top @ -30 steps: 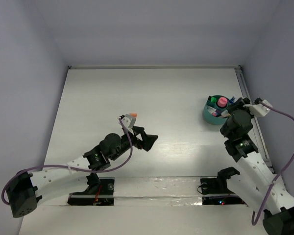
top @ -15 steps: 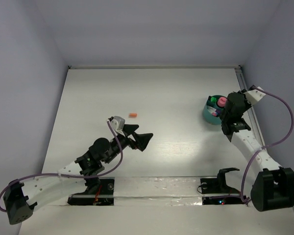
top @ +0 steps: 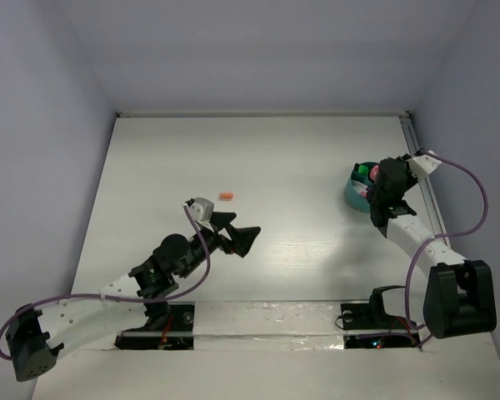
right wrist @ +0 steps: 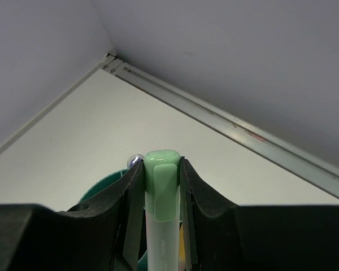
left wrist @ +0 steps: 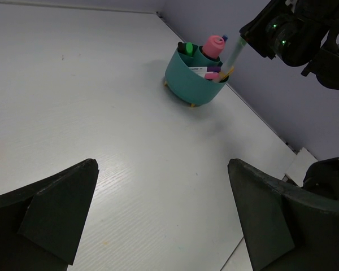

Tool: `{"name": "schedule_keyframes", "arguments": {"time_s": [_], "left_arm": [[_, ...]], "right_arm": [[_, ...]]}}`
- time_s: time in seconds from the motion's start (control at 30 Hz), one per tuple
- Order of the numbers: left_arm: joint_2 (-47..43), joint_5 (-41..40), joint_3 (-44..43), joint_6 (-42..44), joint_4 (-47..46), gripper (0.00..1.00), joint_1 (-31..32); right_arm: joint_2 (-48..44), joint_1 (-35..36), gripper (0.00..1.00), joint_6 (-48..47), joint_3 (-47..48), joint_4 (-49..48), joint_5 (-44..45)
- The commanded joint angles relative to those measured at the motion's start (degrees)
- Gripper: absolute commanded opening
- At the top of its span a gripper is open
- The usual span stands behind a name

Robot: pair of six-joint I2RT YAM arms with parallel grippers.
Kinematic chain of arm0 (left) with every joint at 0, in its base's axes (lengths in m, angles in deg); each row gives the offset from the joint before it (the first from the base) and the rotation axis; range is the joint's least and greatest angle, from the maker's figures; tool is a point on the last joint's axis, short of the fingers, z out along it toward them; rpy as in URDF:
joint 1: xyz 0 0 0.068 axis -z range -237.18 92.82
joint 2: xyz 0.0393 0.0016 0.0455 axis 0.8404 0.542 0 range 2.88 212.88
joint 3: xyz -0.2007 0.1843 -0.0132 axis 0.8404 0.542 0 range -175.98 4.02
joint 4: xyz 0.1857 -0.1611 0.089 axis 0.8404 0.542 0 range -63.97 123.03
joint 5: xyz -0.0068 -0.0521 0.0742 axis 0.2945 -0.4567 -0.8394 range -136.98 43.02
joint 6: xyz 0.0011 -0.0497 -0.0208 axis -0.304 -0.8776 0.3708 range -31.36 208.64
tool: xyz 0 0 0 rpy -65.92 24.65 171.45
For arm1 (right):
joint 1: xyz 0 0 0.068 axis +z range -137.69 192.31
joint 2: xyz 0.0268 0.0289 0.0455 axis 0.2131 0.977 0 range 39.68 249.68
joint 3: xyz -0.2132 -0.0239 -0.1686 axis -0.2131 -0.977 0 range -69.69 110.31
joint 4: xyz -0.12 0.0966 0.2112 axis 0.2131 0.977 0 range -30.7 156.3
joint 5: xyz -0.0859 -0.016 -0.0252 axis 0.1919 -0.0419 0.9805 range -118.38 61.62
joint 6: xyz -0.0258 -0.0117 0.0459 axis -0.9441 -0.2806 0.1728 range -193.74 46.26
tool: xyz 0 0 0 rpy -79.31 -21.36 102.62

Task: Sort the stationery into containers
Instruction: Place the pen in the storage box.

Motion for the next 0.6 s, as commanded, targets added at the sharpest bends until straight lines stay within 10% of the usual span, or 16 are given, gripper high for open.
{"name": "schedule_keyframes", "arguments": {"time_s": [0.0,0.3,0.57], "left_arm": [[0.75,-0.73,0.13,0.6,-2.35,0.99,0.14],[1.1,-1.08,-0.04,0.86,-2.44,0.99,0.14],[1.19,-1.34,-0.3,0.95,-2.0,0.99,0.14]], "right_arm": [[0.07,-0.24,0.0,3.33,-2.0,-6.56,1.36],[-0.72,-0.24,0.01,8.0,-6.84,-7.27,-1.1],[-2.83,0.81,0.41,8.18,-5.62,-3.23,-5.67]]}}
